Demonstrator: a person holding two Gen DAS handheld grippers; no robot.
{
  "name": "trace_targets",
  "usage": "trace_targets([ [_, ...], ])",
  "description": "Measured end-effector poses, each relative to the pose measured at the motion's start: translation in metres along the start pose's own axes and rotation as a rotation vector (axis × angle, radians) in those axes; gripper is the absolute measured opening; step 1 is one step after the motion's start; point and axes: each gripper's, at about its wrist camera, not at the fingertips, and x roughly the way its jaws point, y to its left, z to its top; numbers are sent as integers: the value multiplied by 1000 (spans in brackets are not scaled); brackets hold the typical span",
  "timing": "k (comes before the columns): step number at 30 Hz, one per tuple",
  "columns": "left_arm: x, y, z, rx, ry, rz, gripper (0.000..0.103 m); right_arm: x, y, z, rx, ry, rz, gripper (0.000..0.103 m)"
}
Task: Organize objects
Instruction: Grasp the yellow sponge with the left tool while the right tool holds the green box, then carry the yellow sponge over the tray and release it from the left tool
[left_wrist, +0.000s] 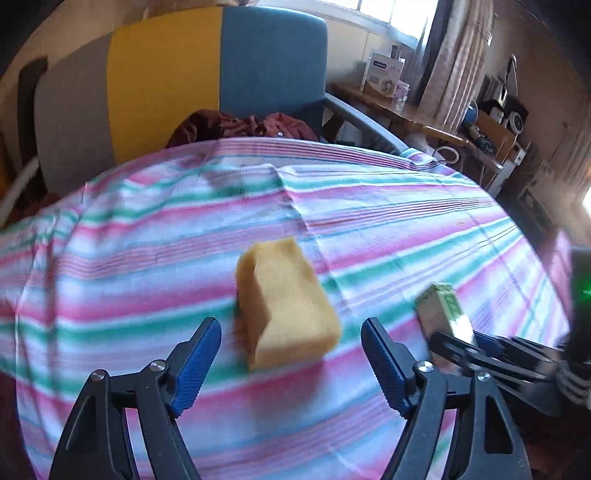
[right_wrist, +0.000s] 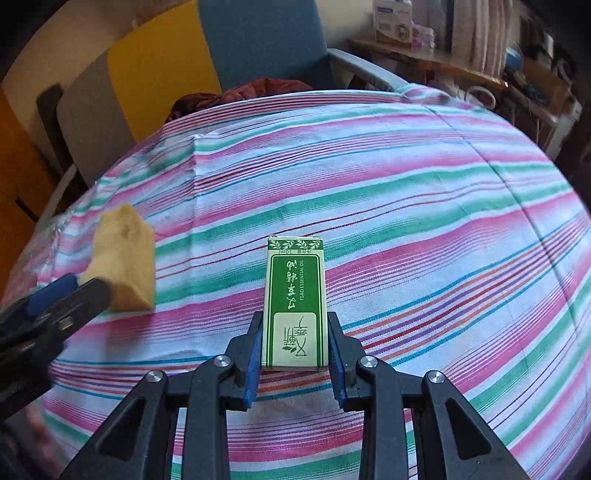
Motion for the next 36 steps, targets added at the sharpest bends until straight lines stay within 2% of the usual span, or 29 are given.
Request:
trace_targets([
  [3, 13, -4, 3, 28, 9, 23, 80, 0, -8, 3, 38, 2, 20, 31],
  [7, 26, -1, 4, 8, 7, 48, 79, 0, -11, 4, 62, 2, 42, 31],
  [8, 27, 1, 2, 1, -4, 49, 75, 0, -10, 4, 60, 3, 45, 31],
  [9, 28, 3, 0, -2, -17, 55, 66, 1, -8, 4, 56, 3, 47, 31],
  [10, 27, 5, -3, -3, -36, 37, 63, 1, -6, 4, 49, 3, 48, 31],
  [11, 25, 6, -6, 1, -58, 6, 55, 0, -5, 3, 42, 2, 48, 31],
  [15, 21, 2, -15, 34, -95, 9, 52, -2, 1, 3, 7, -11, 39, 31],
  [22, 10, 9, -28, 36, -126, -45, 47, -14, 11, 5, -63, -79, 12, 31],
  [27, -1, 10, -41, 54, -149, -28, 47, -15, 16, 4, -93, -86, 14, 31],
  [36, -25, 18, -62, 48, -186, -42, 46, -22, 31, 4, -166, -144, 24, 31],
])
